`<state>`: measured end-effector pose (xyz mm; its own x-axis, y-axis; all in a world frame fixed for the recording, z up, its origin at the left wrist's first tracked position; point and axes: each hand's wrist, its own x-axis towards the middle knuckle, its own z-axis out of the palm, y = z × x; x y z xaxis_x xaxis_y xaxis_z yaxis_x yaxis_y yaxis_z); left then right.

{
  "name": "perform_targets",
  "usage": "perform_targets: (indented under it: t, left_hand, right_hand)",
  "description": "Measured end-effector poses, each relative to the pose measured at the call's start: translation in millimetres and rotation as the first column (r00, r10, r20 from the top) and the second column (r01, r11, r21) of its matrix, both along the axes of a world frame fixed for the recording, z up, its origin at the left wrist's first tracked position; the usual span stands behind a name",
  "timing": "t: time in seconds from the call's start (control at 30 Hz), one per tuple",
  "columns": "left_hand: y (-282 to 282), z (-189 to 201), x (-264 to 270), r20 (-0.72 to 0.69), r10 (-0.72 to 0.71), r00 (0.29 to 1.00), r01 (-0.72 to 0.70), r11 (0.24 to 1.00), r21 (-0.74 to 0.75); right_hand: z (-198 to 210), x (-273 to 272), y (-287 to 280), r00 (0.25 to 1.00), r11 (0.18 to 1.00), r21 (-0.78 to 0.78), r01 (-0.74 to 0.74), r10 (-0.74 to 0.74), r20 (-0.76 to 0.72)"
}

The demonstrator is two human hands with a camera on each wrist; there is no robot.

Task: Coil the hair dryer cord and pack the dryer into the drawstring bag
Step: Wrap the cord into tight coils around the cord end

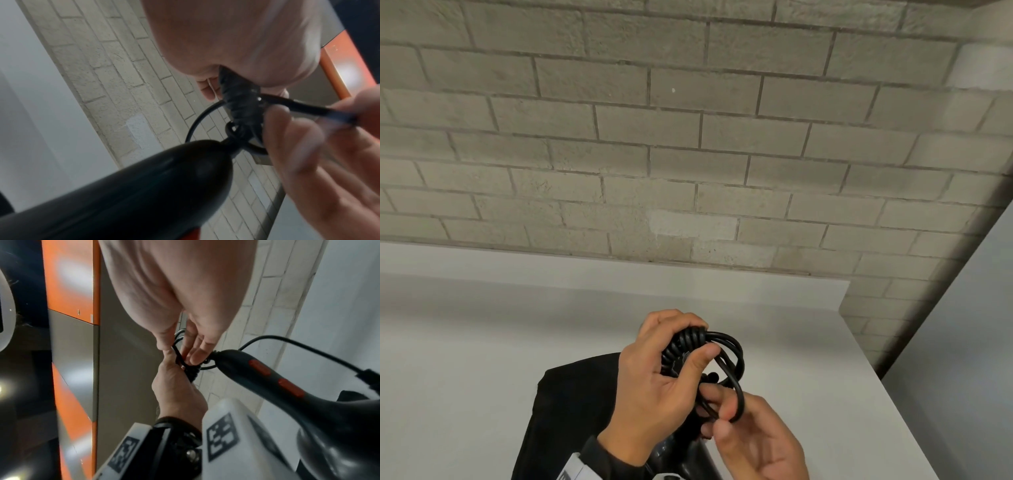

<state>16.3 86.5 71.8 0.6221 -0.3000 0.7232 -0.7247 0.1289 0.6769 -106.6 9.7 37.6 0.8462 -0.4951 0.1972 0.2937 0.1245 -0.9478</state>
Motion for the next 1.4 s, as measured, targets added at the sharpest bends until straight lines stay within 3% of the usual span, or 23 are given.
perform_targets:
  t: [0.13, 0.2, 0.27, 0.33, 0.43, 0.47, 0.5, 0.53, 0.57, 0.73, 0.8, 0.83, 0.87, 0.9, 0.93, 1.03, 1.17, 1.3, 1.4]
  left_hand:
    - [0, -1, 0, -0.017, -0.021, 1.000, 0.021, 1.000, -0.021]
    - [0, -2, 1, -0.040, -0.024, 0.999, 0.023, 0.999, -0.023]
    - [-1, -3, 3, -0.068, -0.025, 0.997, 0.024, 1.000, -0.018]
    - [0, -4, 5, -0.092, -0.013, 0.996, 0.011, 1.000, -0.018]
    - [2, -7, 8, -0.137, 0.000, 0.991, -0.005, 0.999, -0.039]
    - [3, -7, 8, -0.151, 0.003, 0.989, -0.010, 0.999, -0.046]
    - [3, -7, 8, -0.168, 0.004, 0.986, -0.014, 0.998, -0.055]
    - [3, -7, 9, -0.182, 0.005, 0.983, -0.017, 0.998, -0.062]
    - [3, -7, 9, -0.191, 0.004, 0.982, -0.017, 0.998, -0.065]
    - [0, -7, 7, -0.213, 0.002, 0.977, -0.016, 0.998, -0.066]
    - [2, -6, 8, -0.225, 0.004, 0.974, -0.022, 0.997, -0.078]
    - [3, -5, 9, -0.230, 0.007, 0.973, -0.026, 0.996, -0.081]
    - [4, -5, 11, -0.233, 0.012, 0.972, -0.032, 0.996, -0.083]
    - [4, -5, 12, -0.235, 0.018, 0.972, -0.038, 0.996, -0.081]
    - [5, -5, 13, -0.235, 0.025, 0.972, -0.044, 0.996, -0.079]
    - [6, -4, 14, -0.238, 0.040, 0.970, -0.061, 0.995, -0.079]
    - [5, -2, 13, -0.239, 0.030, 0.971, -0.051, 0.995, -0.083]
    - [2, 0, 8, -0.211, 0.019, 0.977, -0.033, 0.997, -0.065]
    - [0, 0, 5, -0.198, 0.011, 0.980, -0.021, 0.999, -0.050]
  right_hand:
    - [4, -2, -9, 1.000, 0.991, 0.131, -0.021, 0.020, 0.011]
    - [5, -6, -22, 0.992, 0.930, 0.345, -0.124, 0.113, 0.053]
    - [-1, -10, -37, 0.954, 0.852, 0.429, -0.299, 0.267, 0.134]
    - [-8, -14, -42, 0.931, 0.773, 0.519, -0.365, 0.312, 0.190]
    - [-27, -17, -48, 0.941, 0.878, 0.341, -0.336, 0.329, 0.081]
    - [-35, -16, -50, 0.928, 0.866, 0.331, -0.374, 0.354, 0.120]
    - [-33, -16, -48, 0.894, 0.827, 0.346, -0.442, 0.373, 0.250]
    - [-20, -12, -40, 0.924, 0.859, 0.383, -0.340, 0.228, 0.308]
    - [-19, -20, -44, 0.986, 0.868, 0.492, -0.070, -0.014, 0.166]
    - [-22, -25, -36, 0.940, 0.791, 0.577, -0.205, -0.004, 0.340]
    - [-28, -31, -49, 0.976, 0.793, 0.603, -0.087, -0.054, 0.212]
    - [-25, -34, -54, 0.989, 0.815, 0.580, -0.012, -0.077, 0.128]
    - [-22, -33, -54, 0.993, 0.855, 0.518, -0.033, -0.030, 0.113]
    - [-25, -27, -57, 0.958, 0.849, 0.453, -0.272, 0.195, 0.210]
    - [-27, -31, -63, 0.927, 0.826, 0.421, -0.376, 0.335, 0.169]
    - [-28, -45, -74, 0.969, 0.881, 0.441, -0.173, 0.233, -0.086]
    - [-24, -45, -78, 0.975, 0.966, 0.257, -0.001, 0.058, -0.214]
    - [-2, -42, -71, 0.976, 0.996, 0.093, -0.004, 0.024, -0.218]
    - [18, -34, -56, 0.973, 0.986, -0.154, -0.071, 0.034, -0.230]
